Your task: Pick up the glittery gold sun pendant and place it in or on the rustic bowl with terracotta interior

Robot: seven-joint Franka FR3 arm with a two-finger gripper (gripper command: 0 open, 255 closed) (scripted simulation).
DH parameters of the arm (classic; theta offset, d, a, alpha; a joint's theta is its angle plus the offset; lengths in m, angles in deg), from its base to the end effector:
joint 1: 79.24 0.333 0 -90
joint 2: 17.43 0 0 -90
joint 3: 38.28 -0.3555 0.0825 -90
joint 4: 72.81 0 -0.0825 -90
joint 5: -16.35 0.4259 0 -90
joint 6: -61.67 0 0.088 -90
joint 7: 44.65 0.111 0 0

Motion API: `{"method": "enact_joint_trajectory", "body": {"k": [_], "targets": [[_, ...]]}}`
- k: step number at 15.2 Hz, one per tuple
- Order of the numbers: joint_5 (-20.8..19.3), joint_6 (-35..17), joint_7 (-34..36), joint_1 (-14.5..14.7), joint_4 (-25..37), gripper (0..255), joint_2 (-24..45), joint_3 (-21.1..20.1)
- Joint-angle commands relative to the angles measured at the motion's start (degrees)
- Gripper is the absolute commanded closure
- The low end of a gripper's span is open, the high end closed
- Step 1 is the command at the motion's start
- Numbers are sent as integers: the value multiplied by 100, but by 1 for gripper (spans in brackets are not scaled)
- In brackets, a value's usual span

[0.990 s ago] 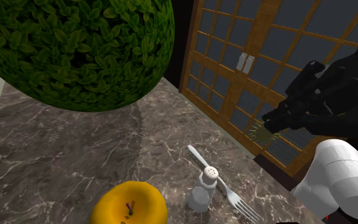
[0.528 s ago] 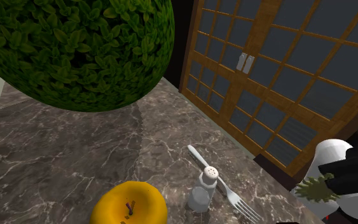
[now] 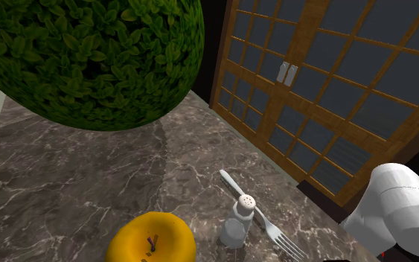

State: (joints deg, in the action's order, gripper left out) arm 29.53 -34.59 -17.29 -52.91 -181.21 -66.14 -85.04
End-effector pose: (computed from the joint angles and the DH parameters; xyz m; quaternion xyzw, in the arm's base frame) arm -0.0874 0.4427 0.7324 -0.8962 -0.3538 -0.2663 0.0265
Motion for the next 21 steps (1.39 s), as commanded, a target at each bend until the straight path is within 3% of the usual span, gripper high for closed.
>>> {"method": "enact_joint_trajectory", "body": {"k": [1, 17, 21], "targets": [[45, -30, 102, -8, -17, 255, -18, -119], [401, -1021, 236, 353, -1459, 255, -488, -410], [401, -1021, 236, 353, -1459, 255, -488, -410]]}}
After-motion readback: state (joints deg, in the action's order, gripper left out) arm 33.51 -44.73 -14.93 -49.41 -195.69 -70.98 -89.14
